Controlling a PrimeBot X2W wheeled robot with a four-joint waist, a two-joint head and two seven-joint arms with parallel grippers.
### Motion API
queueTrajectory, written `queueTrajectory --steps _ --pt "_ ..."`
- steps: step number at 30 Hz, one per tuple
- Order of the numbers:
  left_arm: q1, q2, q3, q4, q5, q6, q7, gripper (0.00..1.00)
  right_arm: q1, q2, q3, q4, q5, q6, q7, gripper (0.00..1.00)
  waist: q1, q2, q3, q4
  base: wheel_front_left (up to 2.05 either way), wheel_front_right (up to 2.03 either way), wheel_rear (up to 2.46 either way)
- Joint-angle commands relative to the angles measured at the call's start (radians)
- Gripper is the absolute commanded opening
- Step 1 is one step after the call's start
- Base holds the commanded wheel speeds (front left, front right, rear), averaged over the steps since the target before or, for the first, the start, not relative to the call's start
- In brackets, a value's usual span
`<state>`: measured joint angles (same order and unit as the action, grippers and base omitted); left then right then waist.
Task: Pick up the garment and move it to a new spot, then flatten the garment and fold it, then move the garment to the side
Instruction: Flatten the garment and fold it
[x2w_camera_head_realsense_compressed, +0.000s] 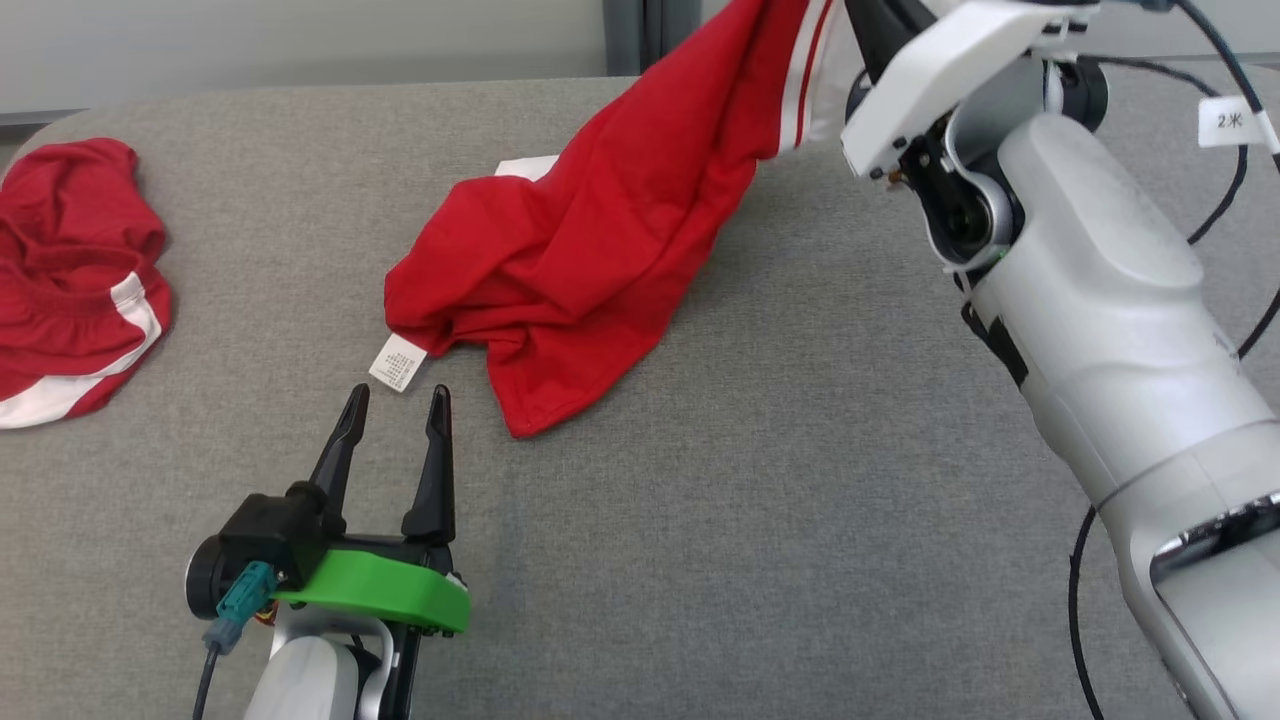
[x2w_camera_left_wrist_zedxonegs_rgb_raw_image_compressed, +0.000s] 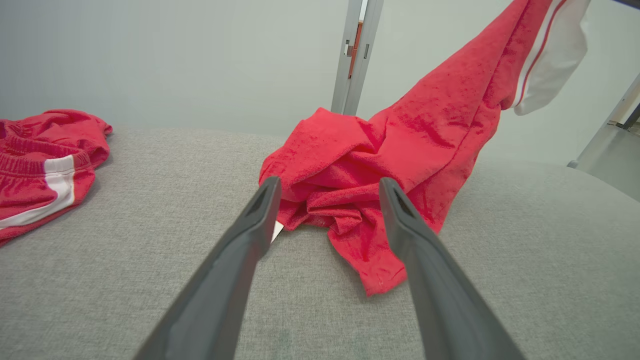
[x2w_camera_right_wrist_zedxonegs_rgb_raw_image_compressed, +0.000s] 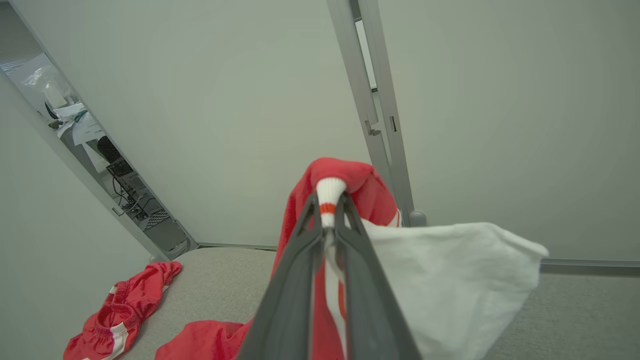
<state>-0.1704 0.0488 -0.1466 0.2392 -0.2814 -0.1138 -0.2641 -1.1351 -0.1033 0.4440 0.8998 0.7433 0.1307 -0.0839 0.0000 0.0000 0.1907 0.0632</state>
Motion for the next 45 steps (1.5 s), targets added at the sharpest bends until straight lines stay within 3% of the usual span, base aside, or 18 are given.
queueTrajectory --steps 1,7,12,17,22,26,42,43,44,45 --pt "-0.013 0.003 0.004 0.000 -0.001 0.005 -0.001 1.00 0.038 -0.008 -0.003 -0.025 -0.001 0.000 0.011 0.00 0.0000 0.0000 0.004 -0.020 0.00 0.00 0.00" --pt "0.009 0.003 0.021 -0.002 -0.001 0.007 -0.001 1.00 0.205 -0.080 -0.025 -0.235 -0.014 0.000 0.082 0.00 0.0000 0.0000 -0.014 -0.050 0.00 0.00 0.00" --pt "0.031 0.003 0.038 -0.006 -0.001 0.007 -0.001 1.00 0.404 -0.104 -0.125 -0.537 -0.025 0.000 0.223 0.00 0.0000 0.0000 -0.029 -0.066 0.00 0.00 0.00" --pt "0.038 0.003 0.045 -0.008 0.004 0.004 -0.001 1.00 0.639 -0.039 -0.305 -0.882 -0.090 0.000 0.411 0.00 0.0000 0.0000 -0.025 -0.073 0.00 0.00 0.00" --pt "0.016 0.003 0.039 -0.008 0.012 0.000 -0.001 1.00 0.788 0.024 -0.460 -1.037 -0.209 0.000 0.541 0.00 0.0000 0.0000 -0.002 -0.068 0.00 0.00 0.00" --pt "-0.007 0.003 0.025 -0.007 0.015 -0.004 -0.001 1.00 0.804 0.039 -0.527 -0.982 -0.311 0.000 0.525 0.00 0.0000 0.0000 0.025 -0.053 0.00 0.00 0.00" --pt "-0.098 0.003 -0.029 -0.009 0.017 -0.012 -0.001 1.00 0.414 0.031 -0.647 -0.279 -0.475 0.000 0.223 0.00 0.0000 0.0000 0.144 0.060 0.00 0.00 0.00" --pt "-0.102 0.003 -0.032 -0.010 0.015 -0.012 -0.001 1.00 0.391 0.027 -0.660 -0.236 -0.493 0.000 0.204 0.36 0.0000 0.0000 0.148 0.066 0.00 0.00 0.00" --pt "-0.105 0.003 -0.034 -0.010 0.012 -0.012 -0.001 1.00 0.374 0.025 -0.670 -0.207 -0.502 0.000 0.190 1.00 0.0000 0.0000 0.150 0.070 0.00 0.00 0.00" --pt "-0.108 0.003 -0.034 -0.010 0.011 -0.012 -0.001 1.00 0.354 0.022 -0.675 -0.175 -0.520 0.000 0.170 1.00 0.0000 0.0000 0.153 0.074 0.00 0.00 0.00"
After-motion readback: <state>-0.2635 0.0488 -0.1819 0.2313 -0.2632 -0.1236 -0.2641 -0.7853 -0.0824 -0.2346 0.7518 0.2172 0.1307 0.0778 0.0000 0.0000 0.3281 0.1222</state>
